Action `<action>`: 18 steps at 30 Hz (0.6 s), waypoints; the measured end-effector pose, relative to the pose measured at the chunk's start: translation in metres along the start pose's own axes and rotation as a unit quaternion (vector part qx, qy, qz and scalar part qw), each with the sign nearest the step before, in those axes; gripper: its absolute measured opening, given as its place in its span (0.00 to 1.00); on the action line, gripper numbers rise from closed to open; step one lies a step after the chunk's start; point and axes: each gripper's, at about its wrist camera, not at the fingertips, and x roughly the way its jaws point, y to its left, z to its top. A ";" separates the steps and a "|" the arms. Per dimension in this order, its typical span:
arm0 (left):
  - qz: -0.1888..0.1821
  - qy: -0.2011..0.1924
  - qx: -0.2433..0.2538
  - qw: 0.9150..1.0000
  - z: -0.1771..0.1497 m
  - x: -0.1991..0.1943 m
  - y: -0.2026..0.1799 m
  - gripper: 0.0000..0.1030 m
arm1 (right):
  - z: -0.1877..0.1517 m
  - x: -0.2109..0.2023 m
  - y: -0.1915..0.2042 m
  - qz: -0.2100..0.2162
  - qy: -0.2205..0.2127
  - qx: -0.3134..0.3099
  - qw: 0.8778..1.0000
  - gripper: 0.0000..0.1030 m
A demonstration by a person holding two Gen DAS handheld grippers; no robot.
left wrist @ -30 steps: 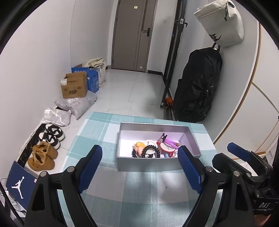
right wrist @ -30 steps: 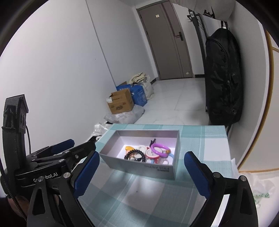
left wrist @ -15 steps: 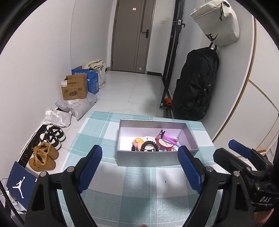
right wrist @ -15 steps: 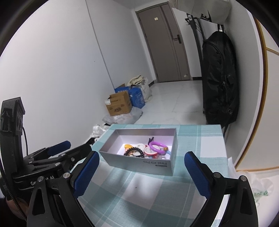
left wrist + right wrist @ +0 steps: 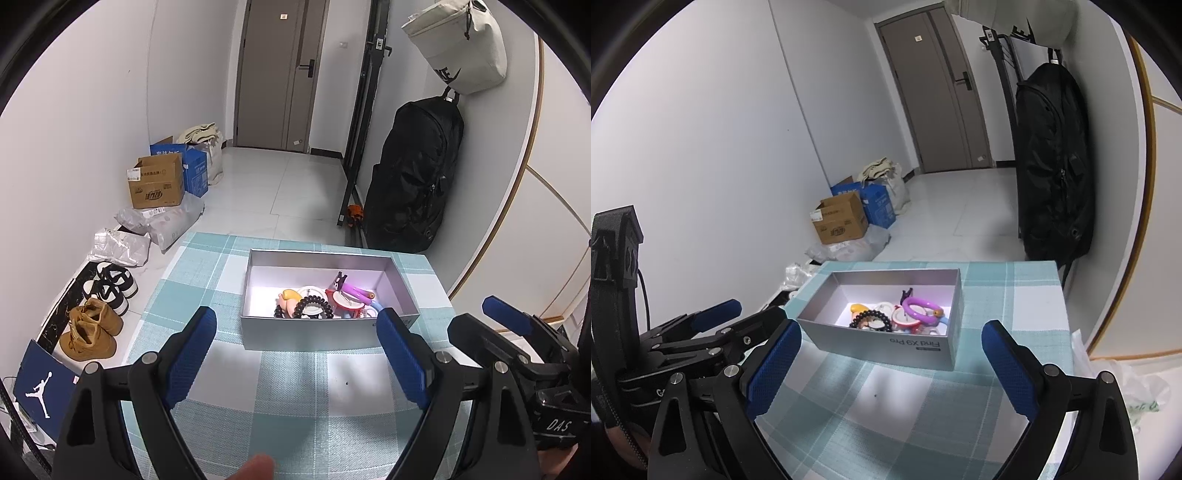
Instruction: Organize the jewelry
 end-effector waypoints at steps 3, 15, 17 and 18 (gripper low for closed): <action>0.002 -0.002 0.001 1.000 0.000 -0.001 -0.001 0.83 | -0.001 0.000 0.000 0.000 0.001 0.001 1.000 0.96; -0.008 -0.001 0.007 1.000 0.001 0.000 -0.001 0.83 | -0.003 0.001 0.001 0.000 0.005 -0.004 1.000 0.96; -0.008 -0.006 0.007 1.000 0.002 -0.001 0.000 0.83 | -0.003 0.001 0.000 0.000 0.007 -0.003 1.000 0.96; -0.008 -0.007 0.006 1.000 0.002 -0.002 0.000 0.83 | -0.004 0.001 0.000 0.000 0.008 -0.003 1.000 0.96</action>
